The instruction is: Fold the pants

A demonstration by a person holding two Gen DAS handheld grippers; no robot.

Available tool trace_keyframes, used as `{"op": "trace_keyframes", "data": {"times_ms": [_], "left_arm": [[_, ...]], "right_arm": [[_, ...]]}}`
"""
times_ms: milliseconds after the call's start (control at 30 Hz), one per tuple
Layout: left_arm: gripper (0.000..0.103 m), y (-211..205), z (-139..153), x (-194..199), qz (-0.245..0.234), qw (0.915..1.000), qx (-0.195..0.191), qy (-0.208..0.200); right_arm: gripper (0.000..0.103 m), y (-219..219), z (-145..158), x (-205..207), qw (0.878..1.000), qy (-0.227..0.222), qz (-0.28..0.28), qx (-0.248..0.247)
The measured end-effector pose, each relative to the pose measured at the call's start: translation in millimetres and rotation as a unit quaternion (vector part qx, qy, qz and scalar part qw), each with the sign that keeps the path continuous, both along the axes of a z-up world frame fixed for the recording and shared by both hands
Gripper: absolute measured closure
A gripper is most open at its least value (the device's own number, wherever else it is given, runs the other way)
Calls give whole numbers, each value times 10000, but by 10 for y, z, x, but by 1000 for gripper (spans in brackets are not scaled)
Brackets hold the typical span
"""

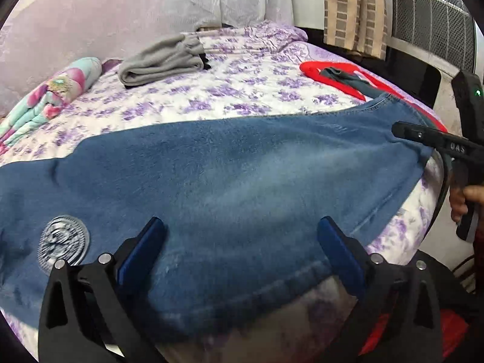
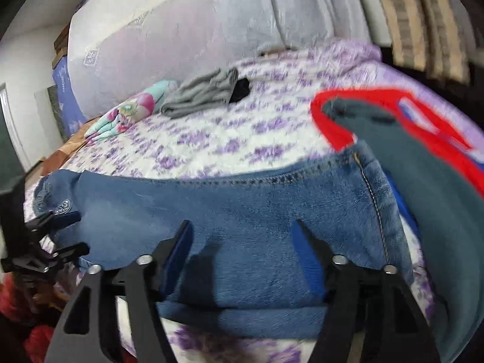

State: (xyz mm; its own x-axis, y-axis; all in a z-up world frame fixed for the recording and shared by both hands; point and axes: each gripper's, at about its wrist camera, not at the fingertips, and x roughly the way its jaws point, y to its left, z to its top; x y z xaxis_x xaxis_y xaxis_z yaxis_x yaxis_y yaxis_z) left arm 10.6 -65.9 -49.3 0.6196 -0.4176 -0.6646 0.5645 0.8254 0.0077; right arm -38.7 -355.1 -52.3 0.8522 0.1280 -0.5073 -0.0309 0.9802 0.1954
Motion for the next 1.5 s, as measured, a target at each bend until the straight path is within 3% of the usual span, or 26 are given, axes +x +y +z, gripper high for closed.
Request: {"op": "trace_keyframes", "data": {"times_ms": [67,133,167,200,233,267,300,333,367,433,533,633,700,767,800,833,933,1067,1300,1400,1500], "left_arm": [[5,182,147,-57,186,9995,-201,-166],[5,464,319,-56,657,9957,-419,-506],[5,591,372,5,839,9937,-536,-517],[5,709,384,71,988,9922,-645,-408],[5,859,325,209,1137,9908,-727,-40],[5,981,169,390,1312,9874,-716,516],[5,1033,43,490,1328,9856,-725,759],[5,1005,37,436,1311,9883,-607,480],[5,903,56,356,1370,9900,-241,228],[5,736,131,279,1262,9920,1,44],[5,619,384,219,708,9964,-424,-179],[5,416,557,378,670,9965,-185,-463],[5,294,482,678,630,9979,84,-129],[4,295,203,1080,635,9948,263,756],[4,337,131,1144,590,9937,168,940],[4,378,137,1175,508,9950,2,861],[4,496,253,1128,604,9926,-108,1050],[4,1060,499,910,832,9910,-708,770],[4,1786,362,597,1201,9838,-1079,776],[4,1826,347,464,1332,9860,-868,512],[4,1862,174,459,1512,9852,-627,502]], "right_arm": [[25,109,65,-67,9991,-213,325,164],[9,219,111,-73,9981,-344,515,53],[8,239,96,-63,9982,-318,502,-97],[7,272,30,27,9986,-149,433,-255],[7,256,-77,135,9989,144,360,-252],[6,229,-139,166,9989,225,359,-201],[3,242,-154,139,9989,51,378,-278],[3,281,-157,111,9983,-35,411,-406],[3,336,-166,112,9976,15,369,-591],[4,351,-157,106,9973,29,368,-636],[4,235,-80,80,9993,-60,355,-112],[4,162,54,40,9962,-270,541,626],[4,224,147,77,9921,-342,847,863],[4,422,196,136,9915,-334,1099,614],[4,512,183,172,9913,-255,1194,485],[4,589,154,213,9909,-140,1274,408],[4,742,42,291,9888,109,1427,425],[4,792,107,222,9879,-115,1514,323],[4,921,185,248,9828,-112,1785,451],[4,1118,169,246,9793,-67,2006,254],[4,1229,161,250,9771,-36,2118,183]]}}
